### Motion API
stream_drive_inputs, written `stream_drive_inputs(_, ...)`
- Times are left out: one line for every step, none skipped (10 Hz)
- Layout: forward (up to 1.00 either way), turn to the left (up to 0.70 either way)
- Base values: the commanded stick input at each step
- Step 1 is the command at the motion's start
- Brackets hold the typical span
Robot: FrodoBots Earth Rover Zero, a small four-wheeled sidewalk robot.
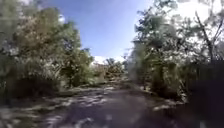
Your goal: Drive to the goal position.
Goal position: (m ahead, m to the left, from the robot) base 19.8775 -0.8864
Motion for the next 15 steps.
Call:
stream_drive_inputs(0.7,0.02)
stream_drive_inputs(0.7,0.0)
stream_drive_inputs(0.7,0.0)
stream_drive_inputs(0.7,0.0)
stream_drive_inputs(0.7,0.0)
stream_drive_inputs(0.7,0.0)
stream_drive_inputs(0.7,0.0)
stream_drive_inputs(0.7,0.0)
stream_drive_inputs(0.7,0.0)
stream_drive_inputs(0.7,0.0)
stream_drive_inputs(0.7,0.0)
stream_drive_inputs(0.7,0.0)
stream_drive_inputs(0.7,0.0)
stream_drive_inputs(0.7,0.0)
stream_drive_inputs(0.7,0.0)
